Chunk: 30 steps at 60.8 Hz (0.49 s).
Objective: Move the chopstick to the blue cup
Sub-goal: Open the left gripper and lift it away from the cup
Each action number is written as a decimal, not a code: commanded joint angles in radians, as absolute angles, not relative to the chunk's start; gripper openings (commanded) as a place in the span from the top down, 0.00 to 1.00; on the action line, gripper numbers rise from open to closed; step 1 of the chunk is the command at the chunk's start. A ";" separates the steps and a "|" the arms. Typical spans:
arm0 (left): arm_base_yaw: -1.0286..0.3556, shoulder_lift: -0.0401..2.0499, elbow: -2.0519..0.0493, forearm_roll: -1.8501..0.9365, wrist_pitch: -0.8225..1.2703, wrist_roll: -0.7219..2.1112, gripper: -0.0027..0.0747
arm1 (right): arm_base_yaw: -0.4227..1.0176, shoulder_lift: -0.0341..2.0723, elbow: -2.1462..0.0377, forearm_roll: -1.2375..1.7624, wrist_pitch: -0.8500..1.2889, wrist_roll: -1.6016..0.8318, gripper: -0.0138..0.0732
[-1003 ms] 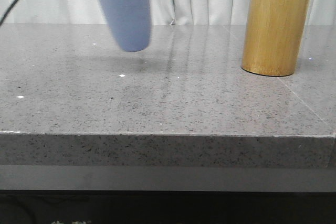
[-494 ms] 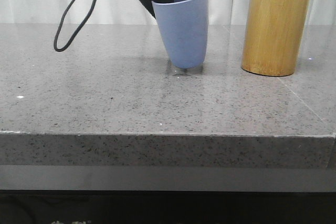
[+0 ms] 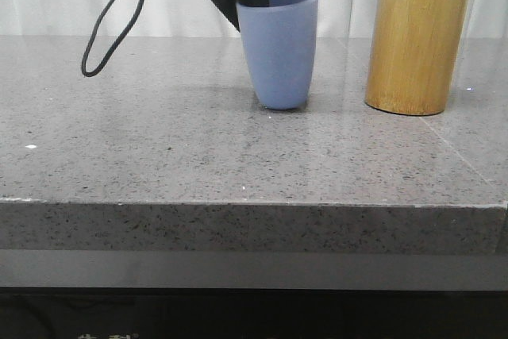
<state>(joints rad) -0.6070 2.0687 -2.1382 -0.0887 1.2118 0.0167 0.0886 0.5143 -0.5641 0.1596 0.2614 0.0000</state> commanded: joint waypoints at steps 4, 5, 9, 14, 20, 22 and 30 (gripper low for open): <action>-0.614 2.009 -2.179 -0.104 1.185 0.017 0.57 | 0.086 0.523 -0.597 0.161 0.177 -0.009 0.09; -0.614 2.009 -2.183 -0.104 1.190 0.017 0.57 | 0.086 0.523 -0.597 0.161 0.177 -0.009 0.09; -0.614 2.009 -2.207 -0.104 1.223 0.017 0.56 | 0.086 0.523 -0.597 0.161 0.177 -0.009 0.09; -0.612 2.009 -2.261 -0.100 1.274 0.017 0.56 | 0.086 0.523 -0.597 0.161 0.177 -0.009 0.09; -0.606 1.993 -2.287 -0.097 1.280 0.017 0.56 | 0.086 0.523 -0.597 0.161 0.175 -0.009 0.09; -0.606 1.982 -2.287 -0.097 1.280 0.017 0.56 | 0.086 0.523 -0.597 0.161 0.175 -0.009 0.09; -0.591 1.949 -2.287 -0.091 1.280 0.017 0.56 | 0.086 0.523 -0.597 0.161 0.176 -0.009 0.09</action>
<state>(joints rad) -0.6023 2.0366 -2.2524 -0.0873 1.2572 0.0190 0.0886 0.5143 -0.5641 0.1596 0.2614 0.0000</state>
